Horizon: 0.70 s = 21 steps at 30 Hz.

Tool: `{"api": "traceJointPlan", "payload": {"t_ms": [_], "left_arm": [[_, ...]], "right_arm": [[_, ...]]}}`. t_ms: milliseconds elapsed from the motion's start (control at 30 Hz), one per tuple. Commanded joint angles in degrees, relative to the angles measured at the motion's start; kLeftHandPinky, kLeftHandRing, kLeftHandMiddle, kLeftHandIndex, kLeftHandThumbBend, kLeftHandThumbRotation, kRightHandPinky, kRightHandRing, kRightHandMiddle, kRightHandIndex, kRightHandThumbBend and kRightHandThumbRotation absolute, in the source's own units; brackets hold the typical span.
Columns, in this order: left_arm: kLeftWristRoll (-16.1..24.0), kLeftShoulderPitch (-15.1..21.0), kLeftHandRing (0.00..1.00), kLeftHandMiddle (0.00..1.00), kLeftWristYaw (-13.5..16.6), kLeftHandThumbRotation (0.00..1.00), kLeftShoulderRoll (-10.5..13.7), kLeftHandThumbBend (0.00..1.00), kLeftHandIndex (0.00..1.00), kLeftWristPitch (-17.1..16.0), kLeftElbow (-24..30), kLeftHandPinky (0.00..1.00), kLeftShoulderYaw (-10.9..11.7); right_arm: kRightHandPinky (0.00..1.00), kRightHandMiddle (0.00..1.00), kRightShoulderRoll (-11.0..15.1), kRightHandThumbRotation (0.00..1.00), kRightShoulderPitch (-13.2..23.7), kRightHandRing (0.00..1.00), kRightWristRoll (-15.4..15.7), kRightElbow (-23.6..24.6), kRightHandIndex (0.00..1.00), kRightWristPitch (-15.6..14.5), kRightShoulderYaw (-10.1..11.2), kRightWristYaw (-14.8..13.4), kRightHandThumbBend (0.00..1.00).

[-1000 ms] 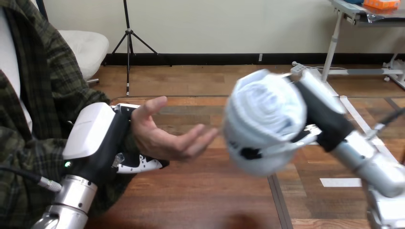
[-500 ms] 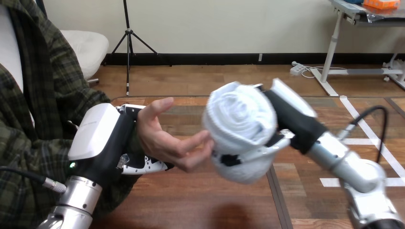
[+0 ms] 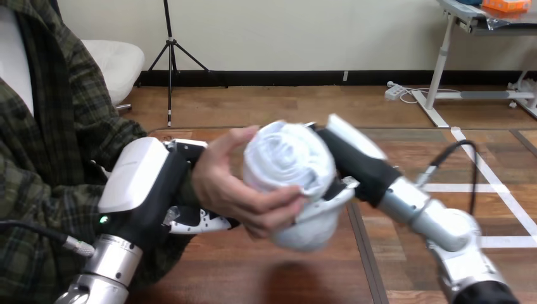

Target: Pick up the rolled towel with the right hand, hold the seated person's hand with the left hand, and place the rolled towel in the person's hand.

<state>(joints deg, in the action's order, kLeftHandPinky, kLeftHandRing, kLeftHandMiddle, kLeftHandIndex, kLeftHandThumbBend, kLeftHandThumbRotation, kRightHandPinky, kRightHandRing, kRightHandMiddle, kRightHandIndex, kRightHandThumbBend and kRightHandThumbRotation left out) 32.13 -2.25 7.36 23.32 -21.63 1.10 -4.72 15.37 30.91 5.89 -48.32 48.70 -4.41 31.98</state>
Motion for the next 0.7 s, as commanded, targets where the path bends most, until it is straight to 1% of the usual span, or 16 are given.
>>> {"api": "traceJointPlan", "payload": {"t_ms": [0,233,433,533,667], "left_arm": [[-2.26,1.81,0.24,0.32,-0.92,0.00,-2.54,0.91,0.33,-1.34,5.86,0.20,-1.58],[-2.70,1.56,0.24,0.32,-1.47,0.00,-3.41,0.92,0.33,-1.95,7.24,0.19,-1.99],[-3.28,1.22,0.24,0.32,-2.08,0.00,-4.13,0.92,0.33,-2.36,8.12,0.19,-2.31],[-3.38,1.16,0.23,0.31,-2.14,0.00,-4.38,0.93,0.33,-3.03,8.30,0.19,-2.46],[-3.21,0.79,0.23,0.31,-2.49,0.00,-4.72,0.93,0.32,-2.89,9.17,0.19,-2.68]], "right_arm": [[0.09,0.19,-2.87,0.00,11.24,0.13,1.23,-3.32,0.21,3.82,-1.05,-2.88,0.72],[0.08,0.17,-4.04,0.00,13.44,0.12,2.42,-6.80,0.20,5.51,-2.06,-2.74,0.72],[0.08,0.17,-5.11,0.00,14.98,0.12,3.12,-9.45,0.19,5.89,-2.91,-2.83,0.72],[0.08,0.17,-5.69,0.00,15.67,0.12,2.87,-10.70,0.19,6.18,-3.20,-2.09,0.72],[0.08,0.17,-6.42,0.00,16.39,0.12,3.51,-11.87,0.19,6.41,-3.65,-2.31,0.73]]}}
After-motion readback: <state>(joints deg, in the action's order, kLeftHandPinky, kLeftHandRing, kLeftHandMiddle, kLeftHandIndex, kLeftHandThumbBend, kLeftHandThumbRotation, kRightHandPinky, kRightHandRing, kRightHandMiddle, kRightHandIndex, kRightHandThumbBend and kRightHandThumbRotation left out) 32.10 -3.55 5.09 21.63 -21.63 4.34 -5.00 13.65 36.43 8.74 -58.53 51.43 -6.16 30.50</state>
